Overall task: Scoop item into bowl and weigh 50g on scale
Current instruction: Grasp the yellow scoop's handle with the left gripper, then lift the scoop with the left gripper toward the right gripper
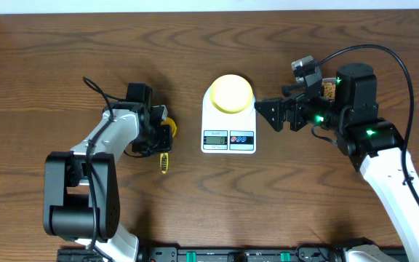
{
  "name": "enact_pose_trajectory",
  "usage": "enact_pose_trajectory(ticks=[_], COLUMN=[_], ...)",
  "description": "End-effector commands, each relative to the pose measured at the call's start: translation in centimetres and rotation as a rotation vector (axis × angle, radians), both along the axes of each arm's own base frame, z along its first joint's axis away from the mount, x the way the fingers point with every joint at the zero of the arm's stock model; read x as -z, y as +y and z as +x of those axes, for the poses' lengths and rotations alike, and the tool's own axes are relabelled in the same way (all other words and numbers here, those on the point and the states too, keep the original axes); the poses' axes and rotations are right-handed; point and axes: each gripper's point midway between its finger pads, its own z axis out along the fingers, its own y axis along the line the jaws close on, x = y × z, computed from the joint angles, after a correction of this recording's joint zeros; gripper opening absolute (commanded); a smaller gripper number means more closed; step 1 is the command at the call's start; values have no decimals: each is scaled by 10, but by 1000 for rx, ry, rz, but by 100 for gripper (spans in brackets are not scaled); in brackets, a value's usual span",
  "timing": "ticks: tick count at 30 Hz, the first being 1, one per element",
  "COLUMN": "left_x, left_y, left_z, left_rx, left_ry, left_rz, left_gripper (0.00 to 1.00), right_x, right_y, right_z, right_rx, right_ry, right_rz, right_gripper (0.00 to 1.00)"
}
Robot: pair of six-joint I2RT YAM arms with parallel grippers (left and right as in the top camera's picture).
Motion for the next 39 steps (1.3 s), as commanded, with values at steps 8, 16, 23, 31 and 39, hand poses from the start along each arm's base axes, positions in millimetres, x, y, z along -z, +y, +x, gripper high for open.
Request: enact_pose_trajectory(ticks=[8,16,23,31,39], left_x=[4,-4,-33,-109,-200], left_y=[-3,-15,-37,-74,-88], left_z=[-6,-4,5,32,66], left_rx=[-108,-127,-182,-287,-498], left_ry=[60,60,29,-87,-185], left_rz=[-28,-101,-246,-557,-837], left_gripper=[8,7,8,7,8], right_x=[-11,-11,-18,-23,-36], right_y=[6,6,17,26,55], right_z=[-3,-3,-16,-21,-27], right_rx=[-31,-31,-118,-104,-108], right_ry=[-13,-13,0,93,110], right_rz=[21,21,82,160,215], right_gripper=[98,97,95,93,90])
